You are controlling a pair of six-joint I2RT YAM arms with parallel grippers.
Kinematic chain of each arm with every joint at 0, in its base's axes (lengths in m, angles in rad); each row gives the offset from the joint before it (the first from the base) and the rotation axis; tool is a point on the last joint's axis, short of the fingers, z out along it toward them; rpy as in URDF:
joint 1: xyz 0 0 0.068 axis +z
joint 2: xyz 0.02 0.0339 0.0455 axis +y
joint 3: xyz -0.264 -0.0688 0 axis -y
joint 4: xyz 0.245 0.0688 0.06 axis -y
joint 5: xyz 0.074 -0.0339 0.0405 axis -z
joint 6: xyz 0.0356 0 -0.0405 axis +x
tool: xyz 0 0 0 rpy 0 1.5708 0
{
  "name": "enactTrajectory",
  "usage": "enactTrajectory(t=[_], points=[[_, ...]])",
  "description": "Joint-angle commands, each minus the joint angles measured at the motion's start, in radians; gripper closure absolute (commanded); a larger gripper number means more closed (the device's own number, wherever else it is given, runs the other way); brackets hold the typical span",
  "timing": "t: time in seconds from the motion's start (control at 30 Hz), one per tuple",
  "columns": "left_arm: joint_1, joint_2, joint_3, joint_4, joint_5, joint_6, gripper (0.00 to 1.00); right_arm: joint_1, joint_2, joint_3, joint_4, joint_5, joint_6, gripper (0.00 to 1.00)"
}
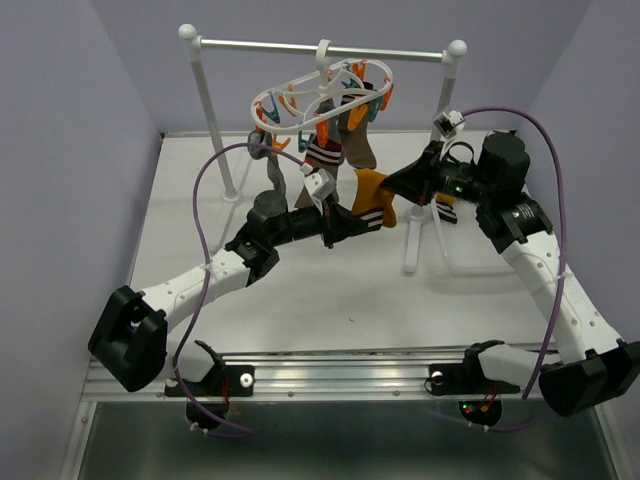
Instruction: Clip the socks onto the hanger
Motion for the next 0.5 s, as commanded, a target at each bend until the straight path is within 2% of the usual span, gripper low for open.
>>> enactTrajectory(t=[0.0, 0.07, 0.27, 0.37, 0.4, 0.47], points=[[-0.007, -0.062, 0.001, 0.033, 0.093, -0.132, 1.0, 0.009, 0.052, 0.053, -0.031, 0.159, -0.059, 0.84], [-0.007, -0.09, -0.016, 0.03, 0.098, -0.199, 1.0, 0.009, 0.071, 0.051, -0.036, 0.211, -0.081, 0.83], [-0.005, -0.154, -0.022, 0.01, 0.05, -0.345, 1.0, 0.009, 0.104, 0.042, -0.044, 0.18, -0.215, 0.25], [-0.005, -0.185, 0.017, -0.079, -0.021, -0.372, 1.0, 0.009, 0.086, 0.04, -0.033, 0.206, -0.263, 0.06], [-0.005, -0.193, 0.028, -0.151, -0.048, -0.372, 1.0, 0.009, 0.082, 0.04, -0.026, 0.235, -0.279, 0.0], [-0.005, -0.22, 0.044, -0.212, -0.117, -0.385, 1.0, 0.009, 0.066, 0.043, -0.013, 0.252, -0.32, 0.0]])
